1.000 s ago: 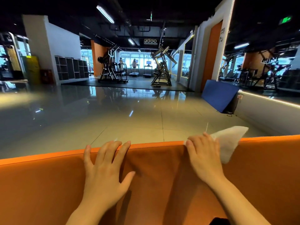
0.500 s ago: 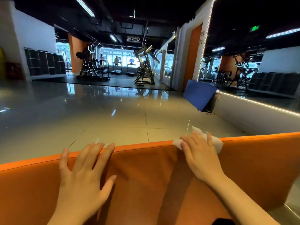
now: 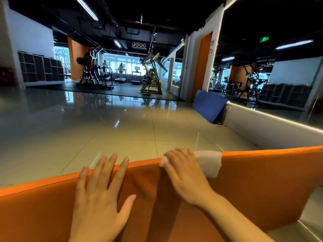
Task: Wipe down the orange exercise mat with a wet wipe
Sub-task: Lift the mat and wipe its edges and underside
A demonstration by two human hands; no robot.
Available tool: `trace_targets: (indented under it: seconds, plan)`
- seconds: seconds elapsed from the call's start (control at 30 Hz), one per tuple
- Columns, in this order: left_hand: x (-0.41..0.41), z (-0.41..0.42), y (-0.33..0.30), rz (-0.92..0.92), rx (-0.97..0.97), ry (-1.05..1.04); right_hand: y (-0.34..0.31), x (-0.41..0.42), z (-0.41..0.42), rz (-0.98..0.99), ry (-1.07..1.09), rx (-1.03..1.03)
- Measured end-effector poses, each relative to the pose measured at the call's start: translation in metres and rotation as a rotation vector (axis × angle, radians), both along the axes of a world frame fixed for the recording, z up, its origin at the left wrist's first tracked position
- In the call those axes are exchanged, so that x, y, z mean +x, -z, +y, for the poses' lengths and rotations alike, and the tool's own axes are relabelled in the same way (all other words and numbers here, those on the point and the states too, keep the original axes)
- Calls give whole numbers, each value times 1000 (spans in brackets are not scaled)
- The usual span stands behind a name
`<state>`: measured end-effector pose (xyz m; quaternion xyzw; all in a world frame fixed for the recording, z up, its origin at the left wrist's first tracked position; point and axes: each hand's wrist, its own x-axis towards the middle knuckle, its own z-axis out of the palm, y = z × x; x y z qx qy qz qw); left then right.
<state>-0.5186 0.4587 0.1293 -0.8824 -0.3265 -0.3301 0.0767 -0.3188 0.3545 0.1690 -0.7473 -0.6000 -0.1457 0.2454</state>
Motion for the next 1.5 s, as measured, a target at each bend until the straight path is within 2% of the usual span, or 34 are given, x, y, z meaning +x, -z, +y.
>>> trace_targets:
  seconds: [0.1, 0.23, 0.37, 0.5, 0.73, 0.93, 1.1, 1.23, 1.3, 1.5]
  plan:
    - [-19, -3, 1, -76, -28, -76, -1, -36, 12, -69, -99, -14]
    - [-31, -7, 4, -108, -45, -162, -5, -24, 0, -118, -122, -58]
    - [-30, 5, 3, -104, 88, -152, -6, 28, -22, -102, 54, -63]
    - [-28, 17, -7, 7, 25, -155, 1, 81, -50, -96, 218, 7]
    - [-19, 38, -14, 50, 94, -156, -3, 69, -25, -10, 304, 3]
    - [-9, 58, -8, -74, 65, -102, -2, -3, 34, 29, 156, 37]
    - [-8, 71, -3, -79, 166, -27, 2, -65, 79, 34, 7, 94]
    - [-13, 77, -1, -92, 200, 27, 10, -59, 77, -123, -8, 215]
    - [-12, 75, 2, -101, 190, 48, 11, -41, 68, -167, 30, 201]
    - [-13, 83, 0, -132, 137, 133, 15, 26, 29, -137, 288, 198]
